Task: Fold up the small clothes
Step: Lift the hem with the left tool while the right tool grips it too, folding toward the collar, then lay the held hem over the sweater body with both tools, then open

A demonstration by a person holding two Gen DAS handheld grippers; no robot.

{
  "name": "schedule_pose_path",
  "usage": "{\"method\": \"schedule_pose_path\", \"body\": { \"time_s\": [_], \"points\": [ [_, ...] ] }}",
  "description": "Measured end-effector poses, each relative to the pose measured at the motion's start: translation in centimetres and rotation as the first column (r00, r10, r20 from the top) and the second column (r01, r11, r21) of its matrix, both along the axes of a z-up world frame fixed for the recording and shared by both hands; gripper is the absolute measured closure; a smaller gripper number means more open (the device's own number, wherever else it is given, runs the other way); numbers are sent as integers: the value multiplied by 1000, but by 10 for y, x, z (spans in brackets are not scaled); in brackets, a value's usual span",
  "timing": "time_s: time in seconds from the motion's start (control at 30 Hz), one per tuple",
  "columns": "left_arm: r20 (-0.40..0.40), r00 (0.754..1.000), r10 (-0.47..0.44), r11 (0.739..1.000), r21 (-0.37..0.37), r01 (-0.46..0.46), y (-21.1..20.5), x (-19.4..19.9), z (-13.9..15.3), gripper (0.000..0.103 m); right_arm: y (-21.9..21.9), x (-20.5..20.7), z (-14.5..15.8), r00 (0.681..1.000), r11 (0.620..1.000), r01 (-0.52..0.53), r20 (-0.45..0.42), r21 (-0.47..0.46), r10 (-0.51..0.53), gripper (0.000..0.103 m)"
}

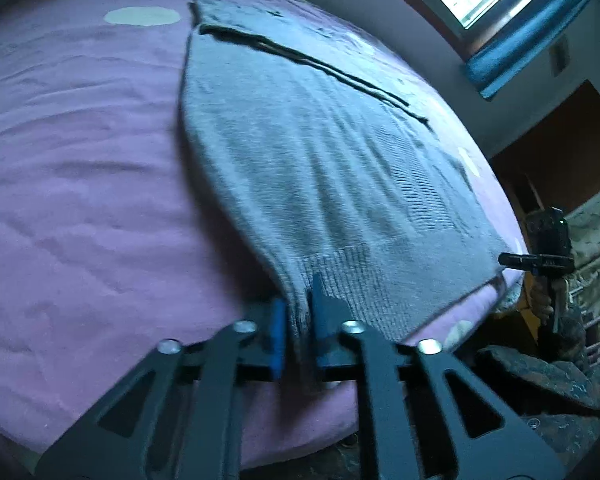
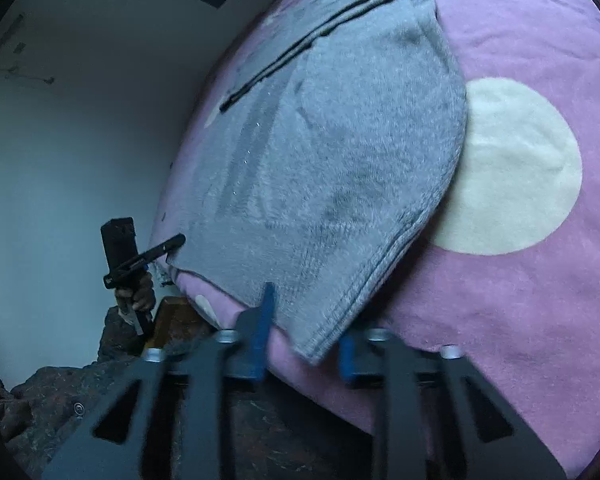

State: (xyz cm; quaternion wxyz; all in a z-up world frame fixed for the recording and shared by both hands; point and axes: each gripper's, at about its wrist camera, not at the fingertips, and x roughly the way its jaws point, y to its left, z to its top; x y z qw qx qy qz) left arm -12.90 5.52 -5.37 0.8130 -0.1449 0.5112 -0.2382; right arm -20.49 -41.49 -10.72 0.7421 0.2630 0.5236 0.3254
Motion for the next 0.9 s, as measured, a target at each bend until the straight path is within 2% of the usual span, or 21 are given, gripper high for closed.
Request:
{"method": "schedule_pose_path", "body": {
  "time_s": [0.13,0.33,0.53,0.67,0.9],
  "points": [
    [6,1000,23,1000,-19,-22,4,-4,6,98,-4,0,14,999,1000,24,47,9,-24,95],
    [31,998,58,992,-115,-54,10,11,29,98,-18,24,41,988,992,83,126,94,-95,98],
    [41,992,122,966,-233,-109,15,62,44,98,-21,82,61,974,981,105,181,163,-134,98],
    [-5,985,171,954,-249,-167,18,106,30,98,-25,130,52,973,973,136,160,188,-166,98],
    [-98,973,211,944,-239,-229,19,161,-4,97,-45,200,1,959,944,271,33,189,-282,101]
  ]
}}
